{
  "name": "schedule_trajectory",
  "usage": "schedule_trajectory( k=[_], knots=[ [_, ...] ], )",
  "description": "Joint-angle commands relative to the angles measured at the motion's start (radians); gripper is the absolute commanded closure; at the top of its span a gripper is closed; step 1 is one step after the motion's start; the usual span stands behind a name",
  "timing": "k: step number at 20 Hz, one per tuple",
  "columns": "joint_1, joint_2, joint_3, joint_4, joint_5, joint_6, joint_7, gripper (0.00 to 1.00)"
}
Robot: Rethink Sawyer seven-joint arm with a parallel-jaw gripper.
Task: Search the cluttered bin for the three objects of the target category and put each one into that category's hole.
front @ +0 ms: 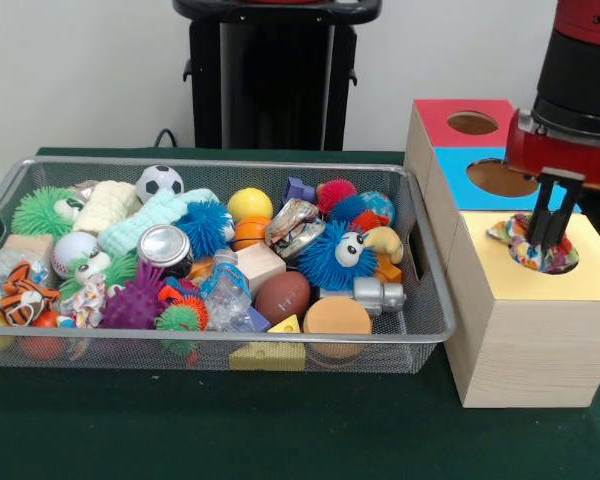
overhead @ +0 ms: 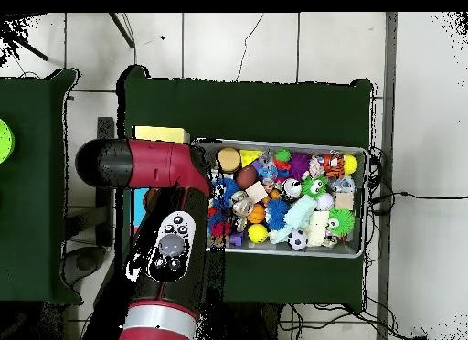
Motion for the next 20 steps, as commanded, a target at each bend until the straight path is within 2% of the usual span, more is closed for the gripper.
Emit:
schedule_trajectory(
  k=[1,10,15,20],
  knots=[
    [-0.029,0.102,0.094,0.014,-0.038,-0.102,0.100,1.00],
    [-0.029,0.180,0.090,-0.047,-0.025,-0.185,0.113,1.00],
    [-0.036,0.192,0.094,-0.062,-0.023,-0.191,0.098,1.00],
    [-0.040,0.171,0.092,-0.065,-0.021,-0.146,0.085,1.00]
  ],
)
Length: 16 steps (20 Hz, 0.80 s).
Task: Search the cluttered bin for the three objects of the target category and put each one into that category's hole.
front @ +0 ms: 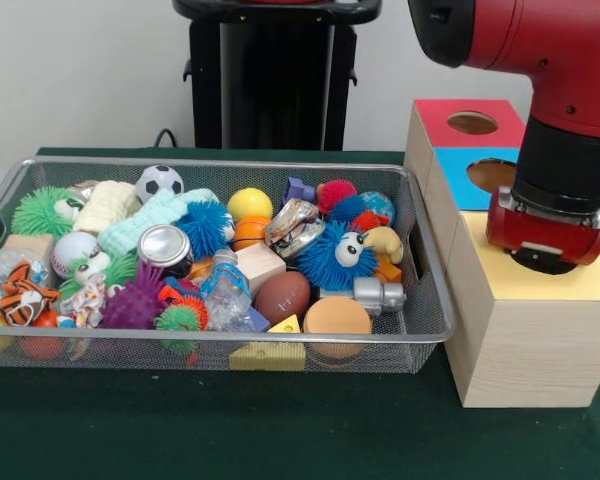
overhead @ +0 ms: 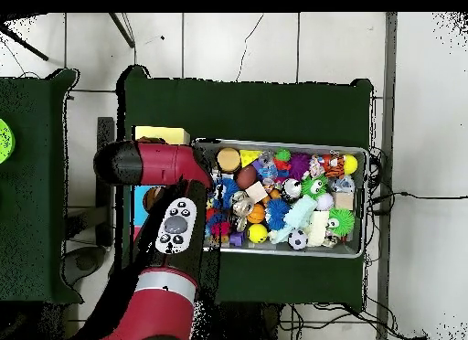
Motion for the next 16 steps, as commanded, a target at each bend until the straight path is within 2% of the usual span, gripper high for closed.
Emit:
schedule_trajectory(
  k=[1,3,5,7,11,16],
  knots=[
    [-0.031,0.023,0.080,-0.008,-0.022,0.024,0.090,1.00],
    [-0.021,-0.031,0.065,0.006,-0.019,0.089,0.092,1.00],
    [0.004,-0.120,0.034,0.011,-0.013,0.232,0.103,1.00],
    [0.016,-0.157,0.021,0.002,-0.009,0.314,0.117,1.00],
    [0.016,-0.179,0.017,-0.006,-0.012,0.376,0.125,1.00],
    [0.021,-0.215,0.016,0.010,-0.024,0.407,0.123,1.00]
  ],
)
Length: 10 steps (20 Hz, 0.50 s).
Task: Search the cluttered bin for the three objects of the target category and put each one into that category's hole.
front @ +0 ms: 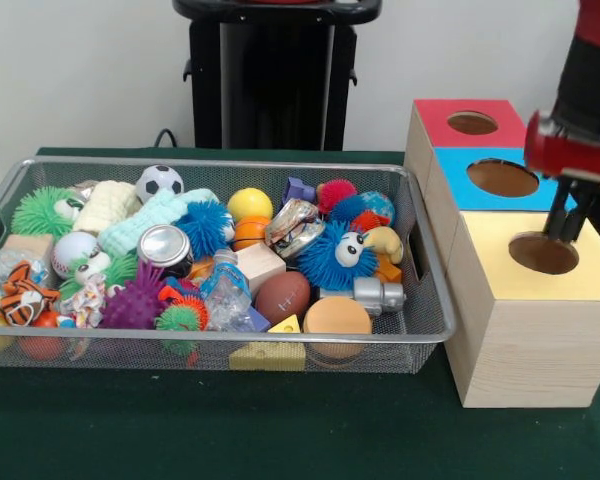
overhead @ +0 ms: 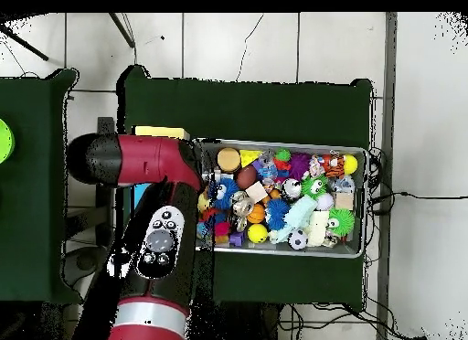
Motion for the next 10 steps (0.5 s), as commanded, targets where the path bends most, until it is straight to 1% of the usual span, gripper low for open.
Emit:
schedule_trajectory(
  k=[1,6,10],
  knots=[
    [-0.005,-0.094,0.022,0.014,-0.027,0.139,0.119,1.00],
    [-0.018,-0.116,0.036,0.070,-0.036,0.061,0.101,1.00],
    [-0.036,-0.132,0.044,0.093,-0.045,0.022,0.078,1.00]
  ],
)
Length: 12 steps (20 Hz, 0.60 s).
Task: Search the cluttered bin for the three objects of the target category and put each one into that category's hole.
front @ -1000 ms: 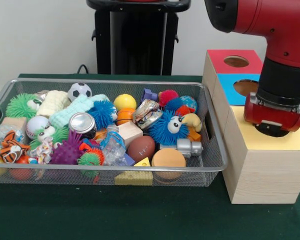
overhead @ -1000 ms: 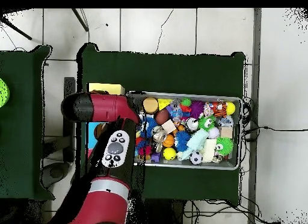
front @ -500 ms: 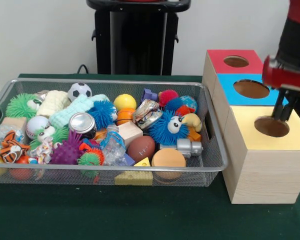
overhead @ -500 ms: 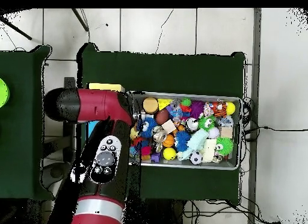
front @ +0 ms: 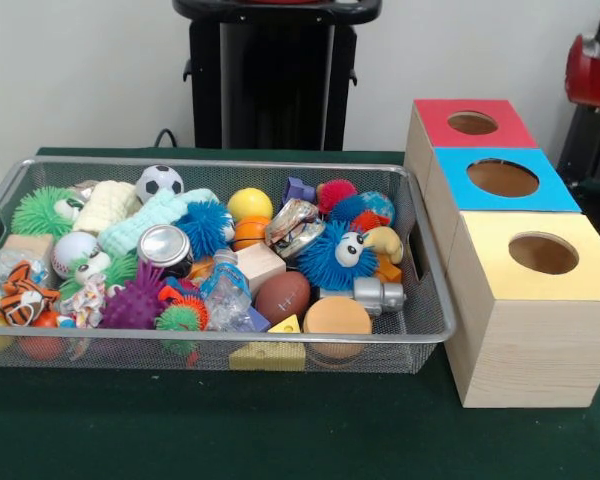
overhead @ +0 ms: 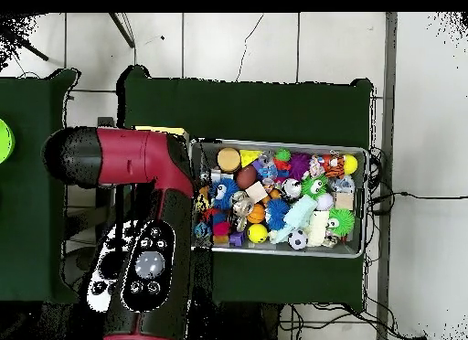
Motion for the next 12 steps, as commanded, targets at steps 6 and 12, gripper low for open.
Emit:
schedule_trajectory(
  k=[6,12],
  knots=[
    [-0.167,-0.061,0.093,0.142,-0.098,-0.077,-0.113,1.00],
    [-0.206,-0.109,0.124,0.166,-0.131,-0.038,-0.147,1.00]
  ],
)
